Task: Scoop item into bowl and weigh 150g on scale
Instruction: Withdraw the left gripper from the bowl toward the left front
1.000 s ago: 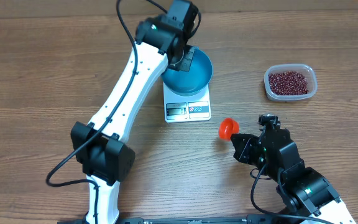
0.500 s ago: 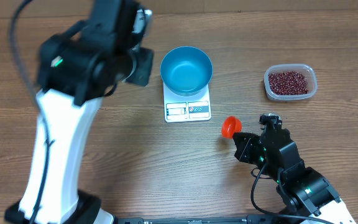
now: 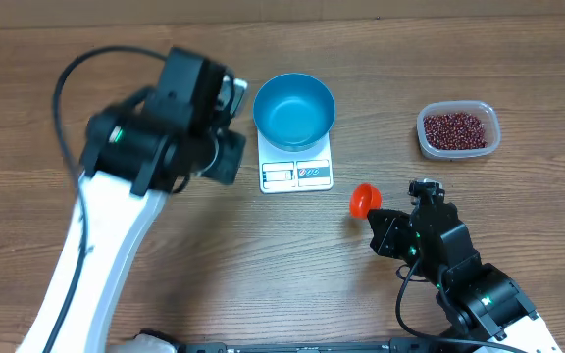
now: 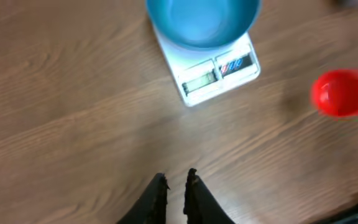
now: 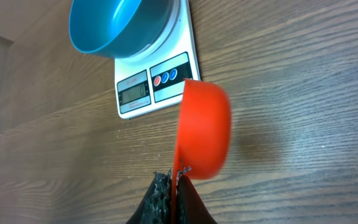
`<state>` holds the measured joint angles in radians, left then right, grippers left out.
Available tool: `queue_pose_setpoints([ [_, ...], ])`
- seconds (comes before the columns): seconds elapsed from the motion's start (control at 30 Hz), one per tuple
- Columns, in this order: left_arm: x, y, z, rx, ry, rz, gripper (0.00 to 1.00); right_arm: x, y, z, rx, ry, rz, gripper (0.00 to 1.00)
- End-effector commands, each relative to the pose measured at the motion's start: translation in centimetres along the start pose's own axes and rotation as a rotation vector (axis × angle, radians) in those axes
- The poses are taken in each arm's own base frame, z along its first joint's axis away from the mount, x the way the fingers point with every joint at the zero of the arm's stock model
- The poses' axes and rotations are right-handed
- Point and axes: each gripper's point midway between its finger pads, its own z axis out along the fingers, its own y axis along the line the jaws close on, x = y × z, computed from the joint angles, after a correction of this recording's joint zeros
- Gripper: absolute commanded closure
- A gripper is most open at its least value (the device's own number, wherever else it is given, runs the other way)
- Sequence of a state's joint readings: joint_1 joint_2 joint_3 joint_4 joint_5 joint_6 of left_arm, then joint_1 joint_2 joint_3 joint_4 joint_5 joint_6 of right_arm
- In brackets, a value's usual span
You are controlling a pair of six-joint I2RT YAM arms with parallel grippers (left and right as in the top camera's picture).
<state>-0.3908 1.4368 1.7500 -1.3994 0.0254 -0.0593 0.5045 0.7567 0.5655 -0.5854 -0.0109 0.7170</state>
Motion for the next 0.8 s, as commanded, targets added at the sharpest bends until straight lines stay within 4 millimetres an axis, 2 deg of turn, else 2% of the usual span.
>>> queue_pose_setpoints([
  [0.0,2.5,-0.5,-3.9,0.037,-0.153,0.018,0.79,-0.9,0.6,-0.4,-0.014,-0.026,-0.010,0.96],
  [0.07,3.8,-0.4,-4.0,0.038,-0.192,0.019,0.59,-0.9,0.6,-0.4,-0.014,-0.026,-0.010,0.96],
  [0.1,4.1,-0.3,-3.8,0.038,-0.203,0.020,0.53,-0.9,0.7,-0.4,-0.015,-0.027,-0.010,0.96],
  [0.13,4.5,-0.3,-3.5,0.037,-0.216,0.020,0.19,-0.9,0.7,-0.4,-0.016,-0.028,-0.010,0.96],
  [0.17,4.6,-0.2,-3.2,0.035,-0.219,0.020,0.00,-0.9,0.7,-0.4,-0.017,-0.028,-0.010,0.96],
  [0.33,5.1,0.3,-1.1,0.009,-0.164,0.017,0.00,-0.9,0.7,-0.4,-0.016,-0.028,-0.010,0.96],
  [0.4,6.0,0.3,0.1,0.007,-0.088,0.014,0.00,-0.9,0.7,-0.4,-0.016,-0.028,-0.010,0.96],
  [0.53,5.5,0.4,1.5,-0.003,-0.058,0.040,0.00,-1.0,0.8,-0.4,-0.022,-0.033,-0.006,0.96],
  [0.6,4.9,0.3,2.4,0.002,-0.051,0.121,0.00,-1.2,0.9,-0.4,-0.027,-0.037,0.016,0.96],
  [0.77,4.0,-1.4,2.7,0.093,-0.084,0.251,0.00,-1.2,0.9,-0.4,-0.027,-0.037,0.020,0.96],
])
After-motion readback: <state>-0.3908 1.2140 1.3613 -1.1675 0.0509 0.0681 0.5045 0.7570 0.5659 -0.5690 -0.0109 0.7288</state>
